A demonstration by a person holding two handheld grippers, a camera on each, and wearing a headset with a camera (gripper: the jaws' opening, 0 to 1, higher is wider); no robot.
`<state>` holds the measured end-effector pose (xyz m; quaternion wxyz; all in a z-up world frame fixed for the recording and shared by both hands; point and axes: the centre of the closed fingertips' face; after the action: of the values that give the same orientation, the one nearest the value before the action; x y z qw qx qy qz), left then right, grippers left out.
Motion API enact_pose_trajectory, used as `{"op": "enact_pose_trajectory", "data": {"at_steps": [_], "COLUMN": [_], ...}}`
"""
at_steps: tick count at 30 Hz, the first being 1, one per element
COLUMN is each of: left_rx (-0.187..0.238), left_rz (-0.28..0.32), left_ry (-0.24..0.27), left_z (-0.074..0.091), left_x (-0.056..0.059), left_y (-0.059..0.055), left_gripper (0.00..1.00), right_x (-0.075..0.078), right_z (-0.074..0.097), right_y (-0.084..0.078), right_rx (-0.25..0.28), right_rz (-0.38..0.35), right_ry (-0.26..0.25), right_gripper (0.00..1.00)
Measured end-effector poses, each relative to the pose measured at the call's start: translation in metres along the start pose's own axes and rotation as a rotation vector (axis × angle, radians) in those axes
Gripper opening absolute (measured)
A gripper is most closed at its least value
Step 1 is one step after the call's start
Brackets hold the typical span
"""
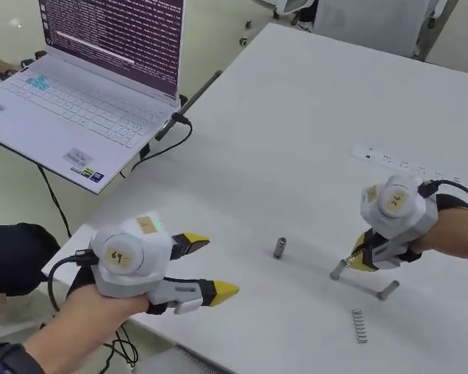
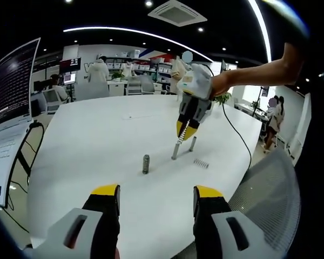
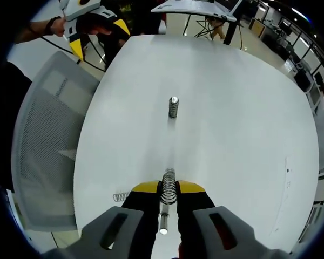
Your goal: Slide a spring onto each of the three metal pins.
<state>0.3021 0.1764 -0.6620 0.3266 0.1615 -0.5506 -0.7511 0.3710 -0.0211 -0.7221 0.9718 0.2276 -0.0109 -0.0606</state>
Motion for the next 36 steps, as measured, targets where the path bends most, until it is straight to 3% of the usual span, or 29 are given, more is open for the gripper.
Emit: {"op": "enact_pose_trajectory", "data": {"at_steps": [21,36], "left_rx": [-0.001,0.000], "left_rz": [0.009,0.018], "left_ry": [0.010,0.011], "left_z": [0.004,0.002], "left_x": [0.001,0.000], "left_y": [-0.002,-0.004], "left_gripper": [0.49,0.48], "right_x": [0.003,0.001], "right_z": [-0.010,-0.016], "right_y": [-0.004,-0.003], "right_rx": [-0.061,-0.133], "right_rz": [0.043,0.099], "right_ry": [0.021,0.034], "right_gripper": [0.09,0.09]}}
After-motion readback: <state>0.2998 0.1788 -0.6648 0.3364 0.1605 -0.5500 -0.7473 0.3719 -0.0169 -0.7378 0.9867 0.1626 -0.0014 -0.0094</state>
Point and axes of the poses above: the centre of the closed fingertips' face, and the gripper's own axes: z roughly backward along the fingers, x roughly to its right, y roughly out of its top, and after that the axes turned 8 degrees about x, right-handed
